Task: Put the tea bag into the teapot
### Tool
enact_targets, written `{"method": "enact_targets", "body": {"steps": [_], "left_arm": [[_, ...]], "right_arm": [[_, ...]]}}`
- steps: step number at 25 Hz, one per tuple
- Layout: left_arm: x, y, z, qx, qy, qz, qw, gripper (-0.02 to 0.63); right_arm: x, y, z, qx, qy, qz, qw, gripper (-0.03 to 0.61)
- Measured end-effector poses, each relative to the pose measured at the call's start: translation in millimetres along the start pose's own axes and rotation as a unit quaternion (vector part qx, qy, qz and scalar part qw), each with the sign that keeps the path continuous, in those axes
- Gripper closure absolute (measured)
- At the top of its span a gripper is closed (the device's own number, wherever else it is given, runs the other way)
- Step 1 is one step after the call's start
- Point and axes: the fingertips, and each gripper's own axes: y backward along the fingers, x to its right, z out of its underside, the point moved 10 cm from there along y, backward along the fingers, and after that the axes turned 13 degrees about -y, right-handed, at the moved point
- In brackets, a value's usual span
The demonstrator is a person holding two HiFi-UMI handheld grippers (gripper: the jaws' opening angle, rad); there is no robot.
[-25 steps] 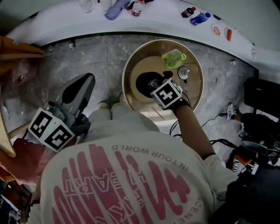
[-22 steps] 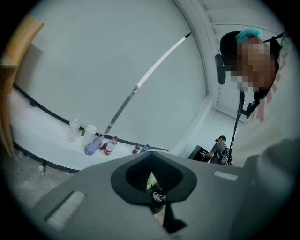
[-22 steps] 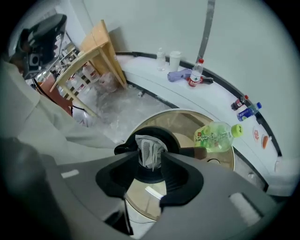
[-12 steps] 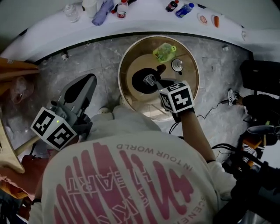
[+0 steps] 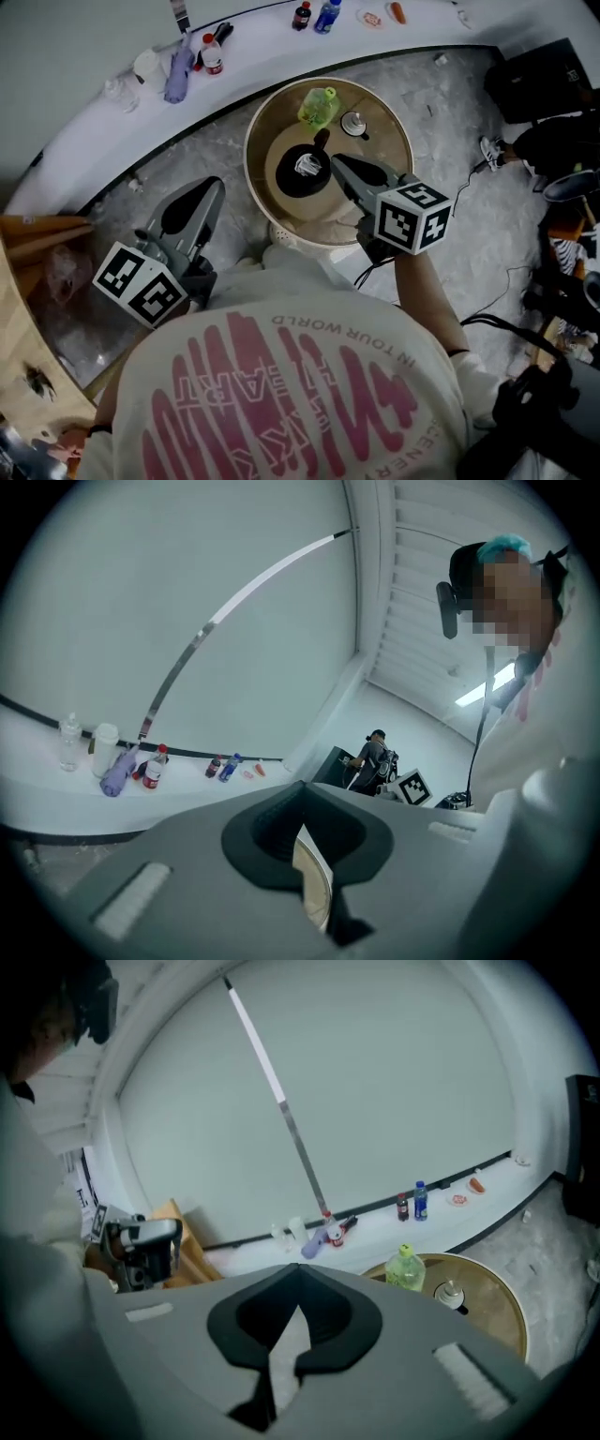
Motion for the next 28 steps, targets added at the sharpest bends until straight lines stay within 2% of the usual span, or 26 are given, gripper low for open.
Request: {"method": "enact_targets", "body": {"steps": [2,4,7,9,11,14,17,21,24,28], "left_arm": [[6,2,-1,-0.003,-0.008,0.017,0.9998,0.598],[10,4,1,-0.007,-0.013,0.036,0.9993,0.598],[18,11,5,-0.012,-0.012,0.057,0.9982,0.598],[24,17,7,-0.017,-0.014,0.070,0.9973,0.598],[30,22,10,-0.027,-0.026,0.084,0.9957,0.598],[36,29,17,-0.044,-0.062,0.106,0.9915,0.598],[38,33,26,-0.051,-0.073,0.119,0.9889,0.598],[51,31,24,-0.051,-0.066,0.135,0.9874,0.598],[56,29,23,-0.045,-0.073,0.145,0.9857,0.598],[61,31,17,-0.030,-0.094,0.134,0.9861,0.598]], "right_arm": [[-7,21,3,0.049,-0.021,-0.024,0.998,0.572],[-15,42,9,0.109,-0.040,-0.062,0.991,0.572],[-24,73,26,0.200,-0.080,-0.102,0.971,0.572],[-27,91,41,0.252,-0.111,-0.122,0.953,0.577],[-28,106,58,0.295,-0.134,-0.129,0.937,0.574],[-31,125,80,0.322,-0.159,-0.106,0.927,0.572],[-40,138,96,0.324,-0.165,-0.078,0.928,0.572],[-53,148,112,0.298,-0.131,-0.050,0.944,0.572],[-57,151,115,0.294,-0.124,-0.045,0.947,0.572],[-60,151,116,0.285,-0.116,-0.048,0.950,0.572]]}}
